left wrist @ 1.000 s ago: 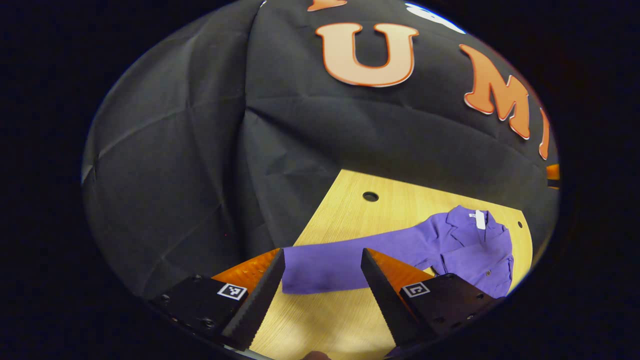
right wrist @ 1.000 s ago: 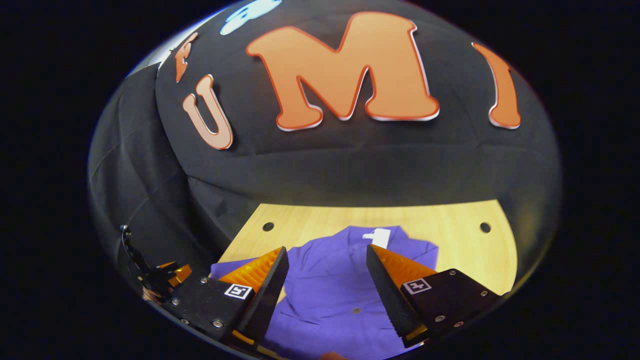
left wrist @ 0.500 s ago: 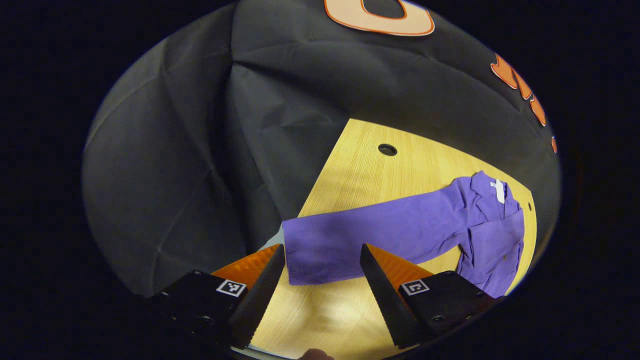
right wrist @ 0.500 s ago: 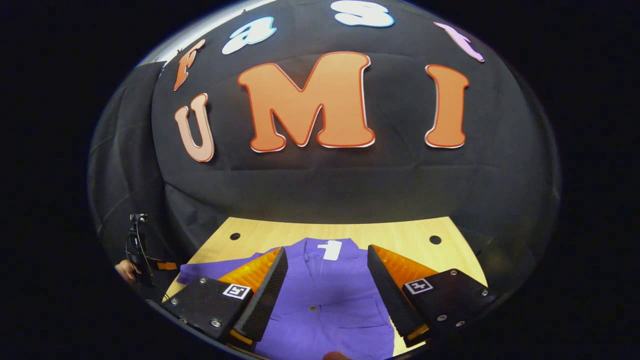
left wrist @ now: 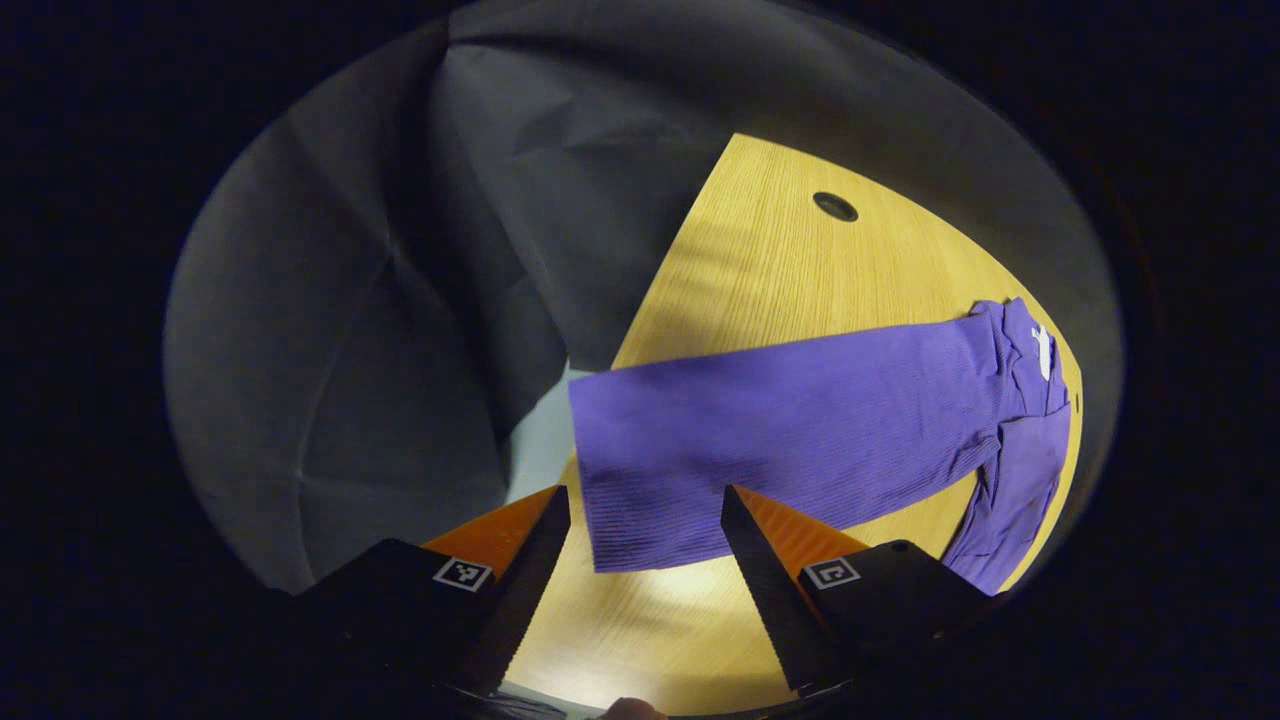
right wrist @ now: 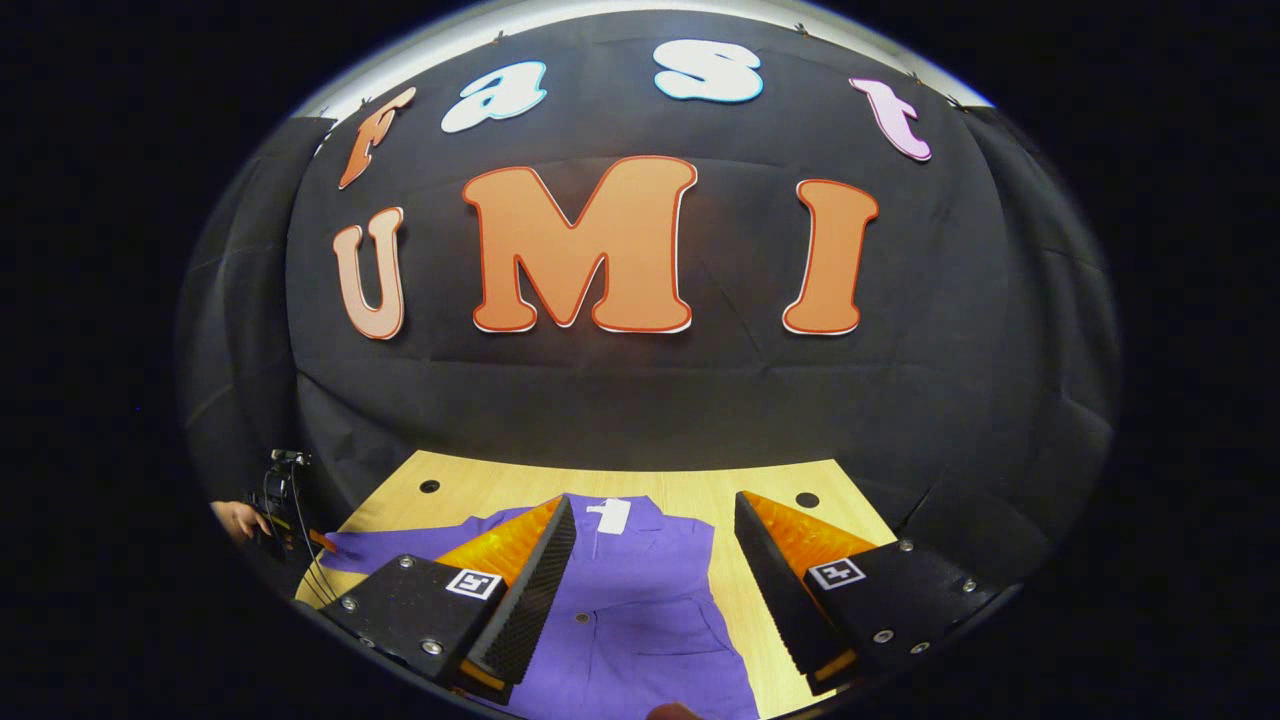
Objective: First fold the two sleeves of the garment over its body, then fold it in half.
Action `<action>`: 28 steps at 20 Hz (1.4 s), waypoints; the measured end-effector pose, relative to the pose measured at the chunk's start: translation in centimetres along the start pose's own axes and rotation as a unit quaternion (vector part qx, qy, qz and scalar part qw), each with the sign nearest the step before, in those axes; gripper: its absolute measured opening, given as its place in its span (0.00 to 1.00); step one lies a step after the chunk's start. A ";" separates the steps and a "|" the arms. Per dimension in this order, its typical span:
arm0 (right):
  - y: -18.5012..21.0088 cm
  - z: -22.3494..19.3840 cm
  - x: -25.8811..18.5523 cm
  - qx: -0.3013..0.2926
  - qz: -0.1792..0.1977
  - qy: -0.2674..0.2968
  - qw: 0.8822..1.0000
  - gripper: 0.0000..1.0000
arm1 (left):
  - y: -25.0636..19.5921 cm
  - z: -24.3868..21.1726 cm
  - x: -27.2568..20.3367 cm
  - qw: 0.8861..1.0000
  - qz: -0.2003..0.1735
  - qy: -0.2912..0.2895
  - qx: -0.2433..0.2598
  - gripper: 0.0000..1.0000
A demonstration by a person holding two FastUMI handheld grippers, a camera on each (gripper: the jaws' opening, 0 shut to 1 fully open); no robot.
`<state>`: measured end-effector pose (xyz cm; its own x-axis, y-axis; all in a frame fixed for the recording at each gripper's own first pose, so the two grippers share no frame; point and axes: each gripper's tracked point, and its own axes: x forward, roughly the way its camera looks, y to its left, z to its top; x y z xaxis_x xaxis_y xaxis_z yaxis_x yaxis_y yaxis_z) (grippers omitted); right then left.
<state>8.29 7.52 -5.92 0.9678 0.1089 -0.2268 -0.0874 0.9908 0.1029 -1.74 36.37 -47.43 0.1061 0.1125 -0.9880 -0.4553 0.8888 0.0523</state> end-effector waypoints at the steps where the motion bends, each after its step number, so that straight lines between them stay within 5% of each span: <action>1: -0.1 0.0 -0.2 -0.004 -0.002 0.000 1.000 0.95 | 0.1 -0.2 0.5 1.000 -0.002 0.018 -0.009 0.97; 13: 0.1 -0.5 -0.7 -0.023 -0.003 0.010 1.000 0.95 | 0.4 1.2 2.9 0.997 0.001 0.073 -0.016 0.93; 15: 0.0 -0.4 -0.9 -0.021 -0.003 0.010 1.000 0.95 | -0.2 1.8 3.0 0.998 -0.006 0.070 -0.007 0.83; 20: -1.1 -0.7 -1.0 -0.019 -0.006 0.012 1.000 0.95 | -2.7 1.4 2.4 0.996 -0.053 0.074 -0.011 0.07; 28: -3.9 -0.2 -0.3 -0.018 -0.003 0.010 1.000 0.95 | -8.4 3.9 -7.1 0.994 -0.090 0.005 0.058 0.04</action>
<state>8.32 3.64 -6.45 0.9633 0.1050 -0.2472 -0.0911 0.9936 0.0670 4.78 29.83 -40.32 0.1678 -0.0576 -0.9841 -0.3239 0.9396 -0.1102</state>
